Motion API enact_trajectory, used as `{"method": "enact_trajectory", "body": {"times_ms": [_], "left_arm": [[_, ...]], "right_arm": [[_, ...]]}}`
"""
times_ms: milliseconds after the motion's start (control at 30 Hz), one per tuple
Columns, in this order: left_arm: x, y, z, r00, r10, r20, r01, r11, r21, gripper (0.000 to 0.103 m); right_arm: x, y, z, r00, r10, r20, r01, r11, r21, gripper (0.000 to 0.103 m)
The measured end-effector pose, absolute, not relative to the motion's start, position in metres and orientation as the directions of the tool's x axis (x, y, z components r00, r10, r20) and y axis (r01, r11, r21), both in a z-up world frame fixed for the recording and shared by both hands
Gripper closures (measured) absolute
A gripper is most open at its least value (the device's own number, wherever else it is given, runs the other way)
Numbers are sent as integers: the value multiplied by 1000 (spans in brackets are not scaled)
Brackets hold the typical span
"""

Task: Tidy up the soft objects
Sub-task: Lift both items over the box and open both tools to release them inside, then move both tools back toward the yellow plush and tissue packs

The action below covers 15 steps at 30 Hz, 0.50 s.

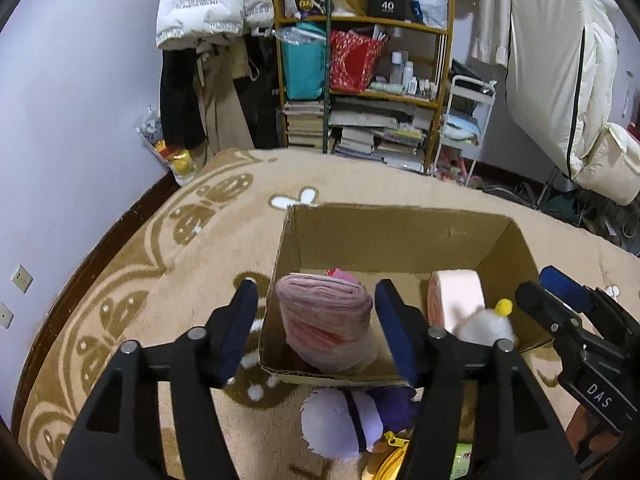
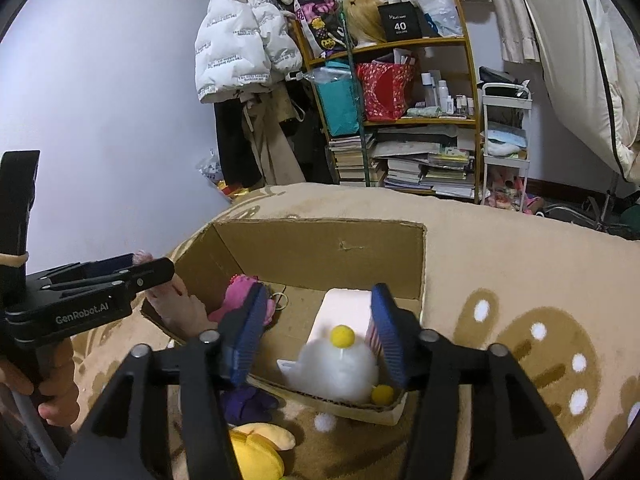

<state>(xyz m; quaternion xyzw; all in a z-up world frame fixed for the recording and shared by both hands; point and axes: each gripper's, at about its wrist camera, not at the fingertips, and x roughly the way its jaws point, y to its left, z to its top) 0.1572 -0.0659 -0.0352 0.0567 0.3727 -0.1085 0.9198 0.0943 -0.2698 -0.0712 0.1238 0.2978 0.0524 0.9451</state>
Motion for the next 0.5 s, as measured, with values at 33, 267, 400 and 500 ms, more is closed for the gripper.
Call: {"method": "enact_trajectory", "body": {"times_ms": [33, 267, 400, 500], "left_arm": [[156, -66, -33, 701, -154, -697, 239, 971, 26, 33], [133, -63, -23, 714, -127, -689, 225, 973, 53, 12], [117, -62, -14, 723, -111, -682, 229, 970, 85, 6], [104, -58, -10, 716, -118, -688, 230, 970, 73, 5]], "right_arm": [[93, -270, -69, 817, 172, -551, -23, 963, 267, 40], [71, -276, -58, 820, 153, -552, 17, 957, 291, 4], [55, -278, -52, 819, 152, -554, 26, 954, 300, 0], [44, -278, -49, 809, 145, -570, 39, 954, 297, 0]]}}
